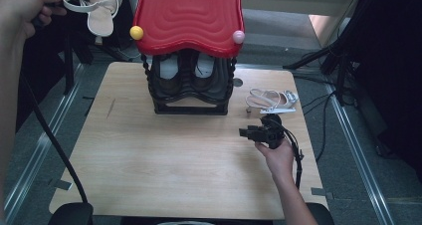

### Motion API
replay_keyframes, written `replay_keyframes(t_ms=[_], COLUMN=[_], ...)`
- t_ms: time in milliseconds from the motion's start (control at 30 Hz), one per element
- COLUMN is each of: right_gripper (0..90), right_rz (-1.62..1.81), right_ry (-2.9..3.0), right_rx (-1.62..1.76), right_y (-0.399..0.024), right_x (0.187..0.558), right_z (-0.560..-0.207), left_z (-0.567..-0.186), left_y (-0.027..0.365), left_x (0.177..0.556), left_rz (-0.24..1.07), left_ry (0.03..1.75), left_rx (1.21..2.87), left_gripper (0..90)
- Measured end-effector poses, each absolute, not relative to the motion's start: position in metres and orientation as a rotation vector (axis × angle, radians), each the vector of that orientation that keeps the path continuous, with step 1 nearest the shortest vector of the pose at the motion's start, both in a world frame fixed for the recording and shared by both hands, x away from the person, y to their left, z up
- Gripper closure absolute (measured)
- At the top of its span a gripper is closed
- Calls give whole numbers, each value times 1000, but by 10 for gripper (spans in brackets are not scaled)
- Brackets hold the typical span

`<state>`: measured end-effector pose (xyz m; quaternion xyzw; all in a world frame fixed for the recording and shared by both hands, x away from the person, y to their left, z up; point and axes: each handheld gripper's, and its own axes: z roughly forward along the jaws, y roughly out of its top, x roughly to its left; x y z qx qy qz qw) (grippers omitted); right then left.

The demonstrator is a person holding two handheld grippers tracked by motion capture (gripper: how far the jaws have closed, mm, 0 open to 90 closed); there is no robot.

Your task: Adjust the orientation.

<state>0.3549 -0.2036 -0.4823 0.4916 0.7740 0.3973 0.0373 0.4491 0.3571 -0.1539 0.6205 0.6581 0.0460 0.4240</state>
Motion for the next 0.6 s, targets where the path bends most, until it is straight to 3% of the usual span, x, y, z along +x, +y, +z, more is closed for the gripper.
replay_keyframes(t_ms=[600], right_gripper=[543], right_rz=[1221], right_ry=[2382], right_rx=[1504], right_y=[-204], right_x=[356], right_z=[-482], left_z=[-112], left_y=[311], left_x=[451], left_rz=[136], left_ry=[1522], left_rx=[1591], left_gripper=[833])
